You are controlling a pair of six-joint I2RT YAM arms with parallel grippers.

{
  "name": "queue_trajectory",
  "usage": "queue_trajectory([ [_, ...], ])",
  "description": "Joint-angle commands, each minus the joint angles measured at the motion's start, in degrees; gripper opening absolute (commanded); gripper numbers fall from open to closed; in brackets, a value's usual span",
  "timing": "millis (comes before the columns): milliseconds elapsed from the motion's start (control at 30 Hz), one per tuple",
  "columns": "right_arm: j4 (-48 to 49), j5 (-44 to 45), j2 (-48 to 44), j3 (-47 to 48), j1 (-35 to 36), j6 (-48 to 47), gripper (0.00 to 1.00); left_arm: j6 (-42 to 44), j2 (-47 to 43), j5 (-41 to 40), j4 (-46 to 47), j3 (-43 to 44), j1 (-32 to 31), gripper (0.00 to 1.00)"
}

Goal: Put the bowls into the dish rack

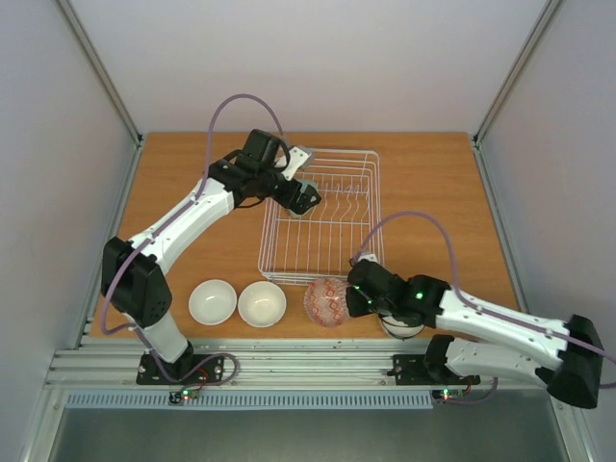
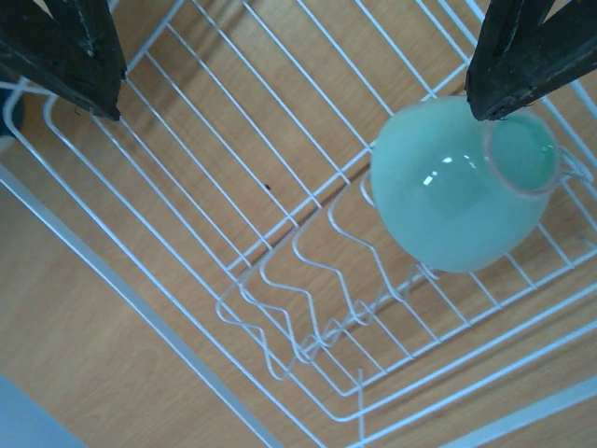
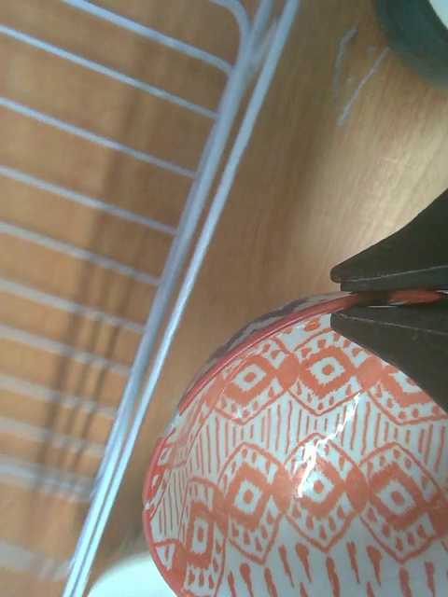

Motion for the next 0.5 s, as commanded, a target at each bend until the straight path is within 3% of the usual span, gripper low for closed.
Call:
queue_trajectory([
  [0, 0.2, 1.6, -10.3, 4.3, 0.5, -3.5, 0.01, 0.2, -4.4, 7.5, 3.7, -2.7, 0.1, 0.99],
  [167, -0.3, 10.4, -20.2, 6.3, 0.4, -8.5, 0.01, 0.0, -6.4, 16.8, 5.6, -4.4, 0.7, 0.99],
  [300, 0.6, 15.5, -21.1, 7.4, -0.1, -11.3, 0.01, -1.9, -6.5, 28.9, 7.2, -5.1, 2.3, 0.99],
  [467, 5.3, 14.8, -20.4, 6.4, -2.6, -12.9, 0.01, -7.6, -6.5, 41.9, 11.1, -6.4, 4.6, 0.99],
])
